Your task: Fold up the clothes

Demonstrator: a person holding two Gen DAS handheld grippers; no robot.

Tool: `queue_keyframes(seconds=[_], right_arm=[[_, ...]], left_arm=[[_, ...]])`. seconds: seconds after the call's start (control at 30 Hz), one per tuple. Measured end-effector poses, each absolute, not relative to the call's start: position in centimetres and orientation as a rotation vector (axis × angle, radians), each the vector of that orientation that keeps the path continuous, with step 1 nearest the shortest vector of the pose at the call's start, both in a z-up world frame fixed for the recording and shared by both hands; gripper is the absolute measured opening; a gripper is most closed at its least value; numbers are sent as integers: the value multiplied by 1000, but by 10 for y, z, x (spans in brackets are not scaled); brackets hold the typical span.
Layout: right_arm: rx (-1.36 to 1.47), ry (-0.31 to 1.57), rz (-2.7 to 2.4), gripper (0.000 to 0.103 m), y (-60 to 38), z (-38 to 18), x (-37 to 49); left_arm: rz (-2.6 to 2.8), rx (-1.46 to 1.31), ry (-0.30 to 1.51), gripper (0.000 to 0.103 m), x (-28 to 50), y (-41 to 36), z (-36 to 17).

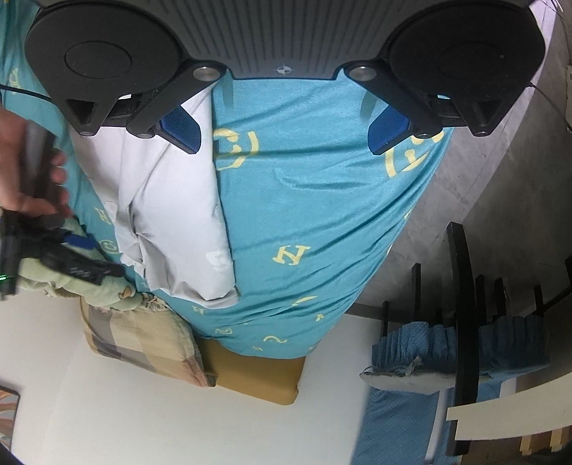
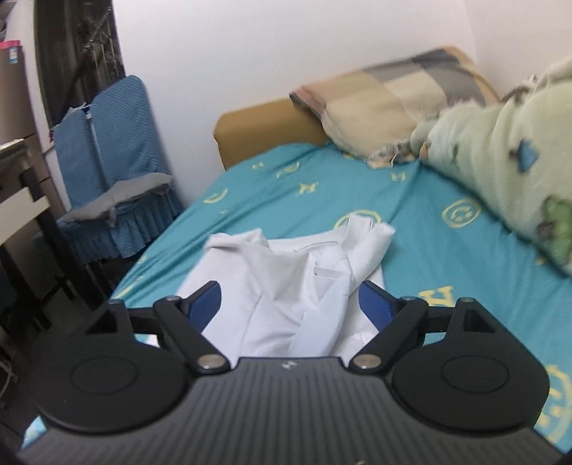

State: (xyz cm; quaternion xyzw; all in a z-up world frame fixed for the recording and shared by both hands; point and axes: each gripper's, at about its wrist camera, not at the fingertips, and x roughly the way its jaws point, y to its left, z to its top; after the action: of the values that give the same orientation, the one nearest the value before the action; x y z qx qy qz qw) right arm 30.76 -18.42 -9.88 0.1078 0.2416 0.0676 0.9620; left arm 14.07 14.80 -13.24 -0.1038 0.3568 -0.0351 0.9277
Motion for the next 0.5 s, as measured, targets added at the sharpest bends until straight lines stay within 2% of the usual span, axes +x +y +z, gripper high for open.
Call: queue_keyframes(seconds=[0.27, 0.5], right_arm=[[248, 493, 196, 85, -201, -29, 158], [391, 533, 147, 85, -236, -28, 68]], left_arm=[[-74, -235, 755, 100, 114, 148, -117], [44, -293, 844, 96, 85, 162, -102]])
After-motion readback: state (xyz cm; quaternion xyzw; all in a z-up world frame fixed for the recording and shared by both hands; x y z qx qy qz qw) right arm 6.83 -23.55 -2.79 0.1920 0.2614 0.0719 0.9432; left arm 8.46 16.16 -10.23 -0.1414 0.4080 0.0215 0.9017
